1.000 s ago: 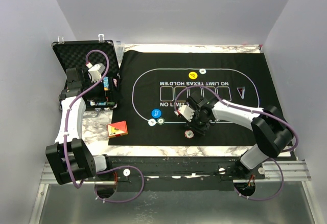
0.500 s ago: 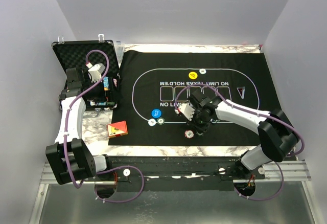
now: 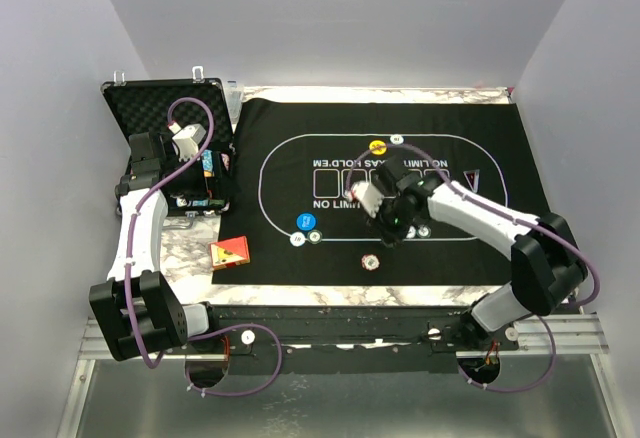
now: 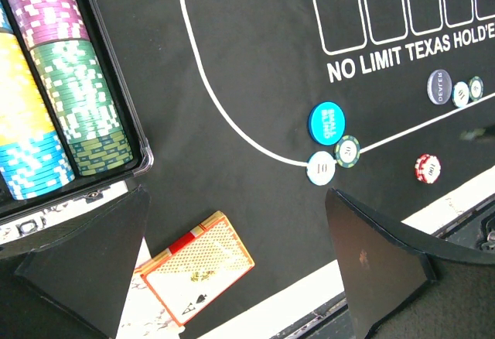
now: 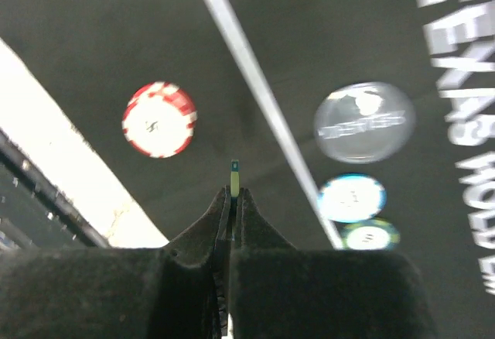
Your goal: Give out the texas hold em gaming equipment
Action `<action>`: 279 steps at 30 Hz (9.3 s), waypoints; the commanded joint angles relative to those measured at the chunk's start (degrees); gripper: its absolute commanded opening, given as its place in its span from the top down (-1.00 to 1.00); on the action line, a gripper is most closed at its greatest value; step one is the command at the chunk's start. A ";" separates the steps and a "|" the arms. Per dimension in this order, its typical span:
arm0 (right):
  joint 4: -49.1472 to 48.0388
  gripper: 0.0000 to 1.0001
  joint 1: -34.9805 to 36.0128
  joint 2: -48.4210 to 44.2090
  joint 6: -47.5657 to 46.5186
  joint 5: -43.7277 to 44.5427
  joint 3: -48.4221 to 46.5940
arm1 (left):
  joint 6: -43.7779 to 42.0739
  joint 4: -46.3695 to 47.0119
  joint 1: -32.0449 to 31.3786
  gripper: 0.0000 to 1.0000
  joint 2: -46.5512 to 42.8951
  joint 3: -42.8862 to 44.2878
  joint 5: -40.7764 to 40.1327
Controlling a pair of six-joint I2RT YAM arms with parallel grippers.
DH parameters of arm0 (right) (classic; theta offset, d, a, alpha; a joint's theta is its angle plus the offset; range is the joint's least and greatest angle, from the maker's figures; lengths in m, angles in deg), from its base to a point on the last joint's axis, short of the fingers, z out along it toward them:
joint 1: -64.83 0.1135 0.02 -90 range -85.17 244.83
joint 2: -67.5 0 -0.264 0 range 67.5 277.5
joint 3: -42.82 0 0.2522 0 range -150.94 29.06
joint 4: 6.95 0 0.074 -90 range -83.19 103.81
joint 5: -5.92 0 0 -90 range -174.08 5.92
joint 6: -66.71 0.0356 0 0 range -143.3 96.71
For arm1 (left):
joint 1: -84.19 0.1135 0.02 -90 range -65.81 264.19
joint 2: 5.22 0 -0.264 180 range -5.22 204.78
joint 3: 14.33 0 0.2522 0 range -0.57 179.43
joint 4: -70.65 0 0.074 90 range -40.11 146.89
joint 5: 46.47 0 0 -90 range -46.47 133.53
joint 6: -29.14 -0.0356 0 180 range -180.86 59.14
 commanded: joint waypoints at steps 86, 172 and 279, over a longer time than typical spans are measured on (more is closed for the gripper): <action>-8.93 -0.73 4.58 2.15 -5.54 -1.60 2.82 | -3.14 -2.91 0.15 -0.98 -6.84 -3.57 -0.64; -8.57 0.65 7.79 3.83 -3.31 1.13 -0.43 | -2.77 -2.91 0.15 -0.97 -3.66 -1.80 0.43; -12.32 -0.21 8.76 7.04 -0.74 5.14 1.55 | -2.77 -2.84 -0.14 -0.97 -2.97 -1.37 1.00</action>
